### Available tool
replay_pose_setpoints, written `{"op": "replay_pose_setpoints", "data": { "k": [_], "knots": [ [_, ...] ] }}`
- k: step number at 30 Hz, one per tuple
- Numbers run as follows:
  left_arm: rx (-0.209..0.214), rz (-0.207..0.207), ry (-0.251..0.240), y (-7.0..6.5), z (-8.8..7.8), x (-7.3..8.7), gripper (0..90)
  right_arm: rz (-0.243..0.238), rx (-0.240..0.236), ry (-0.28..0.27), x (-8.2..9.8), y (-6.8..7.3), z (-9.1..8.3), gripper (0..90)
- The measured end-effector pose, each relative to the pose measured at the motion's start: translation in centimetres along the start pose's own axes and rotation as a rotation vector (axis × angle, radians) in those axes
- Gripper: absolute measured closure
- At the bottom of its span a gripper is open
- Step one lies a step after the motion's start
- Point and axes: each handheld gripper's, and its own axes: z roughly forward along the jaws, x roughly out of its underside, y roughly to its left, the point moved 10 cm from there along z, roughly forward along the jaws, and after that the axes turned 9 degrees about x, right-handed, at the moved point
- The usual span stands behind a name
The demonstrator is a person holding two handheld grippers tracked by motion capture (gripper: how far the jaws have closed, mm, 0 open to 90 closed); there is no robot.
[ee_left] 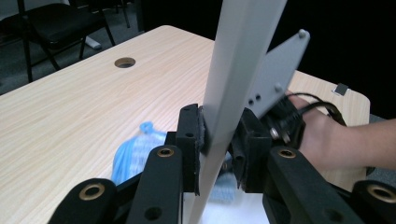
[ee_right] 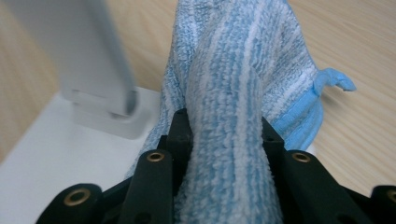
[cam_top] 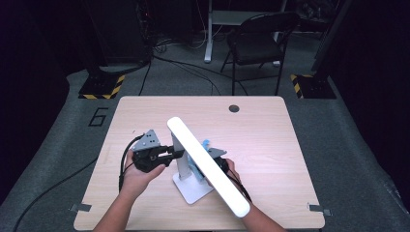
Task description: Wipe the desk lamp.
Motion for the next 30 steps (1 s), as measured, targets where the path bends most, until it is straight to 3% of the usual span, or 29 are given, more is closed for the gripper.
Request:
{"op": "replay_pose_setpoints", "data": {
  "k": [6,10,18,22,25,26,30],
  "knots": [
    [-0.001,0.002,-0.002,0.1,0.0,0.0,74.4,0.115,0.048,0.024,1.1,-3.7,-0.3,67.0],
    [-0.005,0.000,-0.003,0.2,0.1,-0.1,74.6,0.151,0.058,0.032,1.4,-4.8,-0.4,67.0],
    [-0.016,0.005,0.004,0.6,0.0,-0.2,74.6,0.182,0.052,0.045,1.6,-4.9,-0.6,66.9],
    [-0.024,-0.013,-0.014,1.0,0.0,-0.2,73.3,0.212,0.037,0.040,1.9,-4.7,-1.0,66.8],
    [-0.008,-0.043,-0.003,1.2,0.1,0.0,71.4,0.221,0.039,0.042,2.1,-4.5,-1.3,66.8],
    [-0.009,-0.041,0.011,1.3,0.3,0.3,70.6,0.202,0.042,0.036,2.1,-4.6,-1.3,66.8],
    [-0.013,-0.049,0.015,1.4,0.9,0.8,69.2,0.214,0.055,0.030,2.1,-4.4,-1.4,66.7]
  ]
}}
